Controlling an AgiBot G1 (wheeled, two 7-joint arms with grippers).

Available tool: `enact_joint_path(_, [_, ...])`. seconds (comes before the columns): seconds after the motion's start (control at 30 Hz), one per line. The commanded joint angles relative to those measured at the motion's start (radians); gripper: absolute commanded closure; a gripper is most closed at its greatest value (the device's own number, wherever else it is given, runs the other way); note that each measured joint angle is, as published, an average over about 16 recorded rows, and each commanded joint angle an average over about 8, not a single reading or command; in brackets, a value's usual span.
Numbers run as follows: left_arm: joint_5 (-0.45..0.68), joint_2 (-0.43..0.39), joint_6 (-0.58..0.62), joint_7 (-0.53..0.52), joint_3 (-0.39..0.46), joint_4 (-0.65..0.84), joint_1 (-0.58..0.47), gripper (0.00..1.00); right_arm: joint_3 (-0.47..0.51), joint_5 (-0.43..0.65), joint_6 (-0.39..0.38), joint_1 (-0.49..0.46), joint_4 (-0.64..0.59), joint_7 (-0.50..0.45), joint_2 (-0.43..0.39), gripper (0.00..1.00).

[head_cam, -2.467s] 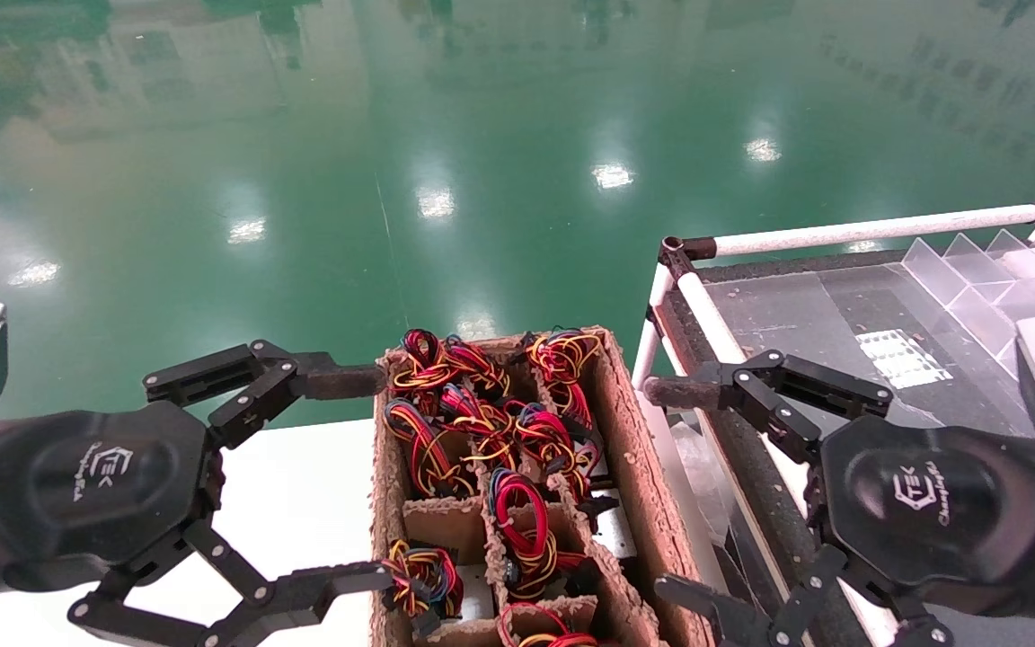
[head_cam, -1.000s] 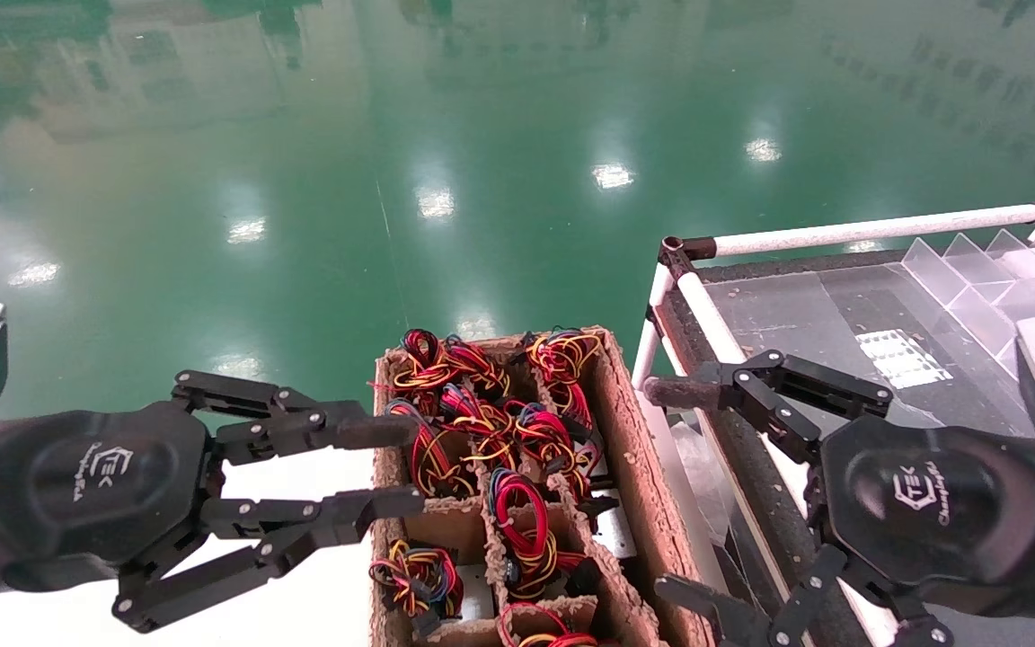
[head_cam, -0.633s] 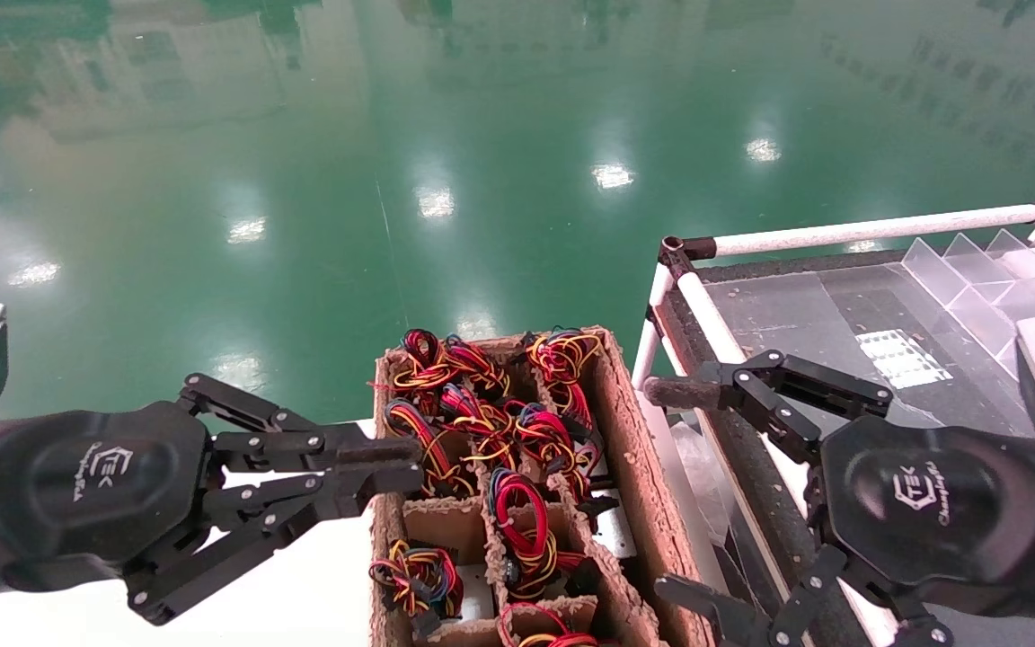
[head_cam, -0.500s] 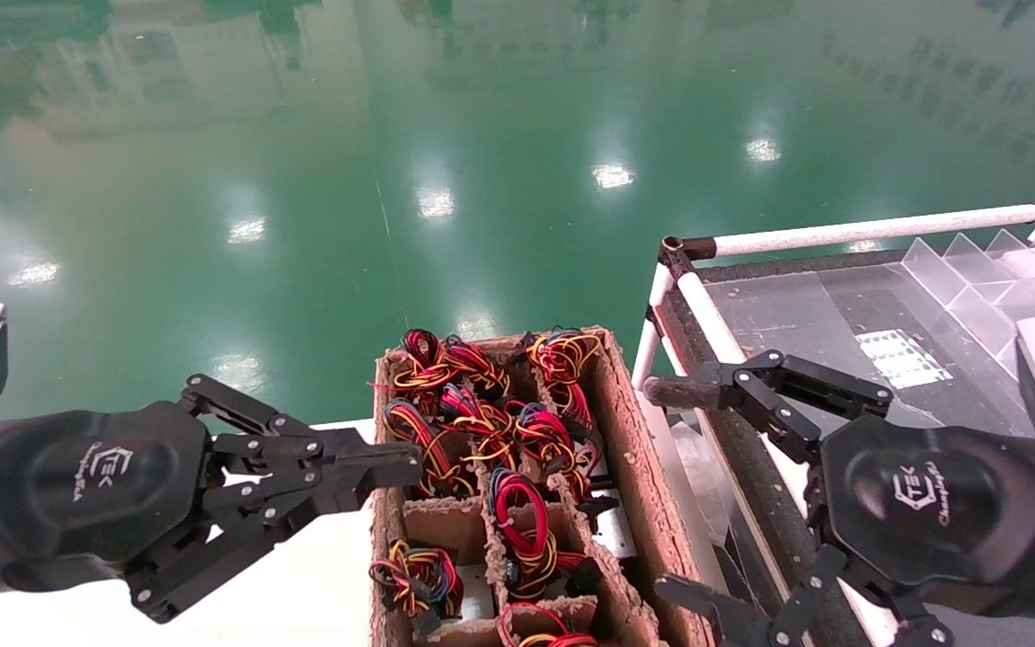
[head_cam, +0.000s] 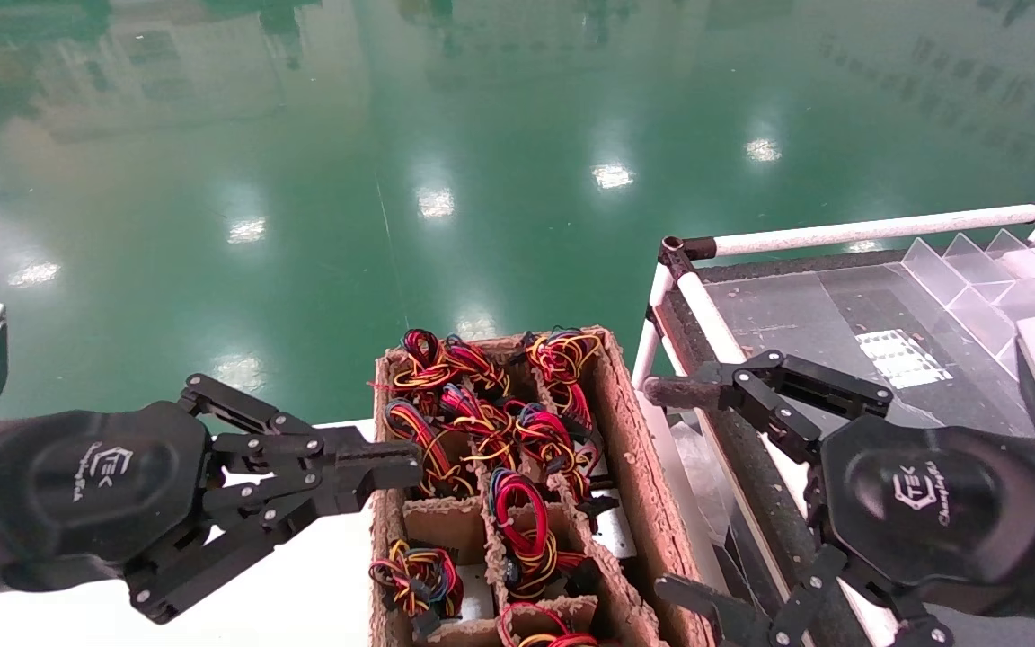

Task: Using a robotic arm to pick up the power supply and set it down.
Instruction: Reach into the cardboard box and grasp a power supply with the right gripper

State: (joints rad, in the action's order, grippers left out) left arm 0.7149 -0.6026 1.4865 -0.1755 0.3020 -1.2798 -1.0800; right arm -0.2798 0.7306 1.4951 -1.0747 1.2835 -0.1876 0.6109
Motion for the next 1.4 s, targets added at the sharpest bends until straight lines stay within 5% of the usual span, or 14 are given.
enact_joint_path(0.03, [0.000, 0.000, 0.000, 0.000, 0.000, 0.000, 0.000, 0.00, 0.000, 0.000, 0.000, 0.000, 0.000, 0.000, 0.000, 0.00])
enact_joint_path(0.5, [0.000, 0.000, 0.000, 0.000, 0.001, 0.001, 0.000, 0.00, -0.022, 0.053, -0.029, -0.015, -0.032, -0.010, 0.011, 0.00])
enact_joint_path(0.97, [-0.001, 0.000, 0.000, 0.001, 0.001, 0.001, -0.001, 0.00, -0.219, 0.468, -0.157, -0.270, -0.157, -0.129, 0.196, 0.00])
enact_joint_path(1.27, [-0.001, 0.000, 0.000, 0.001, 0.002, 0.001, -0.001, 0.00, -0.328, 0.653, -0.170, -0.379, -0.302, -0.081, 0.347, 0.00])
enact_joint_path(1.3, [-0.001, 0.000, 0.000, 0.001, 0.002, 0.001, -0.001, 0.00, -0.336, 0.667, -0.173, -0.385, -0.318, -0.075, 0.361, 0.05])
enact_joint_path(1.4, [-0.001, 0.000, 0.000, 0.001, 0.002, 0.001, -0.001, 0.00, -0.357, 0.702, -0.187, -0.404, -0.365, -0.058, 0.402, 0.42])
